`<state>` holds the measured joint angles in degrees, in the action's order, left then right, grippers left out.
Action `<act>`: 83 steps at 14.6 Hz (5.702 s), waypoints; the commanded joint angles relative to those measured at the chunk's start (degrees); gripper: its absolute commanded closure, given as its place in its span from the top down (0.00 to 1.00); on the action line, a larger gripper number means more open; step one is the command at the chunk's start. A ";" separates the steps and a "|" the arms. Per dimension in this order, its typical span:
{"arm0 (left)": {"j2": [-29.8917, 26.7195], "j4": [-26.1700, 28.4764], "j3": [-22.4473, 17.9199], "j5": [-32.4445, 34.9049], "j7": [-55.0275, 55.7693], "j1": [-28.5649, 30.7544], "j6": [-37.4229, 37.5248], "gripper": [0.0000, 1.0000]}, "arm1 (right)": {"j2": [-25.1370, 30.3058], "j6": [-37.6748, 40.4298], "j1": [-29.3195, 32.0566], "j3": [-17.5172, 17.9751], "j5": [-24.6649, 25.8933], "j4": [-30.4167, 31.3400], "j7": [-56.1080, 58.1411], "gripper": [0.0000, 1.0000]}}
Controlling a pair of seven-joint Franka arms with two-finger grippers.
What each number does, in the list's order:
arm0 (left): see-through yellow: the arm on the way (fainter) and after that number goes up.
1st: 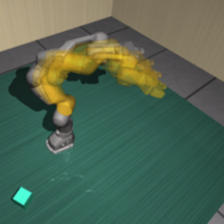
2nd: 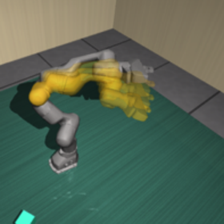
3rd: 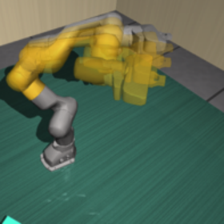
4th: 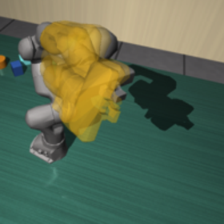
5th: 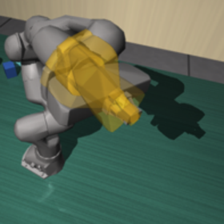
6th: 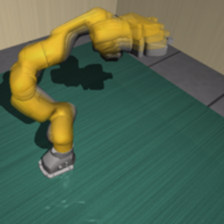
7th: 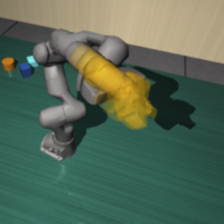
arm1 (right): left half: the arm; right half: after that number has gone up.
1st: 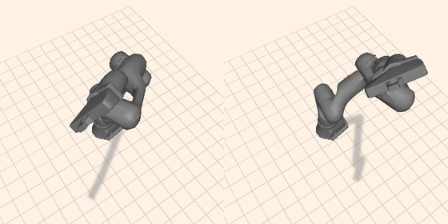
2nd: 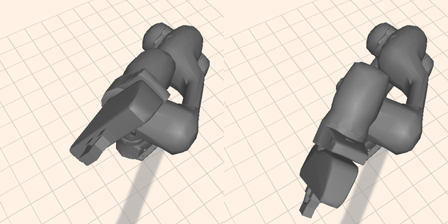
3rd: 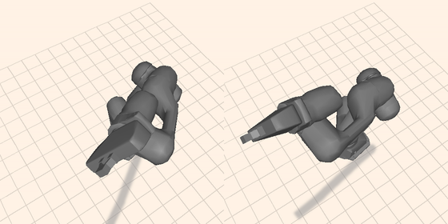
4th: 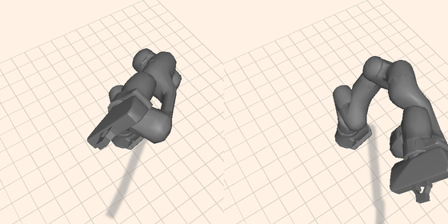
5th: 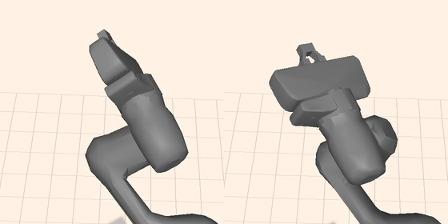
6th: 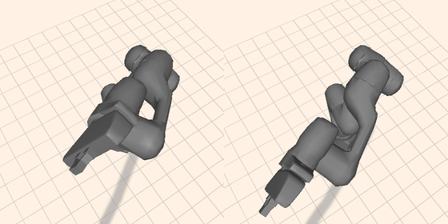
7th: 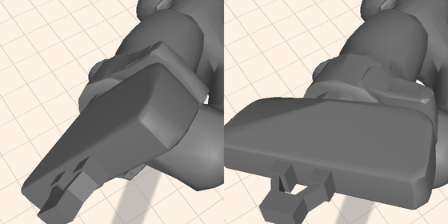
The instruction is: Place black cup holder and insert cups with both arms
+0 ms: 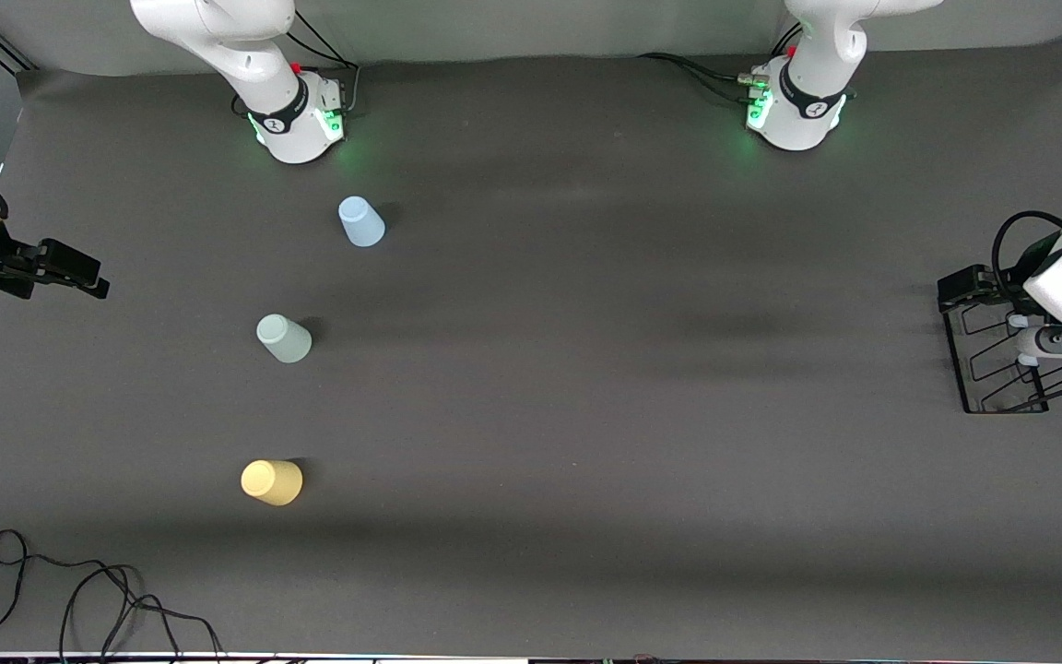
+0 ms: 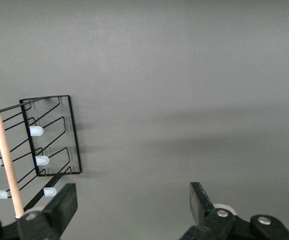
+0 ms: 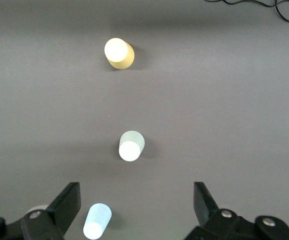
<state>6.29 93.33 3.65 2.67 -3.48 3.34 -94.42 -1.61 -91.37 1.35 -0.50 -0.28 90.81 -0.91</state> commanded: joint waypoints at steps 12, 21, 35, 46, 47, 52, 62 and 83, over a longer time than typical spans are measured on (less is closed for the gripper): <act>-1.63 1.86 -0.22 -0.12 -0.47 -0.18 -1.12 1.00 | 1.08 -0.12 0.58 0.24 -1.30 0.60 0.21 1.00; -0.76 1.68 -0.49 0.67 -11.16 8.33 -1.21 1.00 | 1.25 -0.12 0.67 0.15 -1.30 0.60 0.12 1.00; 10.93 5.97 -0.49 2.43 -31.94 25.75 -16.83 0.91 | 1.08 -0.30 0.67 0.15 -1.30 0.60 0.21 1.00; 9.79 16.54 -0.49 2.43 -30.88 26.19 -27.14 0.00 | 0.90 -0.30 0.67 0.15 -1.30 0.60 0.12 1.00; 9.53 16.54 -0.49 2.34 -30.88 26.11 -27.14 0.00 | 0.99 -0.30 0.58 0.15 -1.39 0.60 0.12 1.00; 6.37 13.65 0.22 1.55 -30.79 25.67 -22.41 0.00 | 0.81 -0.48 0.58 0.15 -1.39 0.60 0.12 1.00; 5.31 -3.33 0.39 -1.87 4.21 0.74 0.90 0.00 | 0.81 -0.39 0.67 0.15 -1.48 0.60 0.12 1.00; 28.95 -16.78 0.92 -4.07 57.27 -46.84 -16.32 0.98 | 15.73 -9.86 -7.14 0.24 -0.87 26.30 -6.55 1.00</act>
<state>34.75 78.46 5.44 -1.69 54.02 -42.26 -111.02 4.19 -95.71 -2.74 -0.15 -0.88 103.45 -4.27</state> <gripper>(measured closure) 0.670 0.000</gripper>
